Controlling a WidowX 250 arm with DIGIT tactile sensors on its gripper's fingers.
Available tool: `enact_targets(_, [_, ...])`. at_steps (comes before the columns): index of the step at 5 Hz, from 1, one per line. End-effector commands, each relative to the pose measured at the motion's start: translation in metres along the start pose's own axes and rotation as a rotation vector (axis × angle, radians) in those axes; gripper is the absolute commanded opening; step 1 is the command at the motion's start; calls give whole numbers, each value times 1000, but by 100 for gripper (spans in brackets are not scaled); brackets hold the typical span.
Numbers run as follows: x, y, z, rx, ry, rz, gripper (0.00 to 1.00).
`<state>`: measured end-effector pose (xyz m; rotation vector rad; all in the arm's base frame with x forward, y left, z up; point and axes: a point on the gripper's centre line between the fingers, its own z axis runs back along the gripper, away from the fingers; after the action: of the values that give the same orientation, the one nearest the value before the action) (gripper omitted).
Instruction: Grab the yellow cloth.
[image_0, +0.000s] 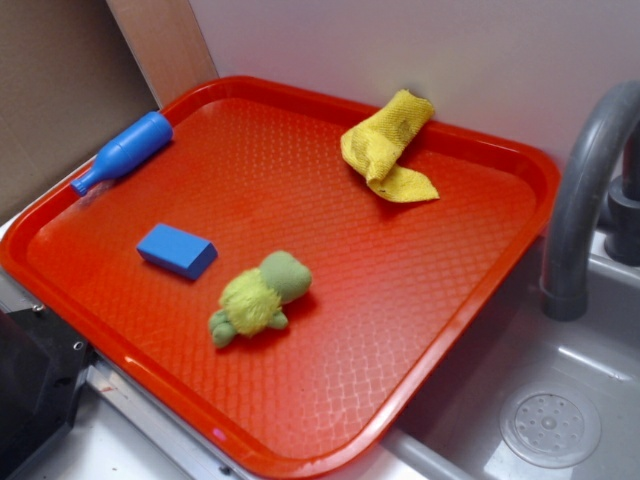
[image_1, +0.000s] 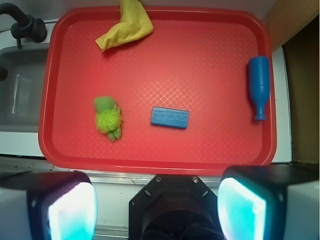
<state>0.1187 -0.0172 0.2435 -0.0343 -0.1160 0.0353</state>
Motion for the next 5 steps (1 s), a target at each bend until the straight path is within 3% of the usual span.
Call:
enact_targets(1, [0, 0, 0, 0, 0, 0, 100])
enact_targets(2, [45, -18, -37, 8, -79, 218, 100])
enact_targets(3, [92, -40, -68, -110, -54, 257, 100])
enact_targets(5, [92, -40, -68, -110, -54, 257, 100])
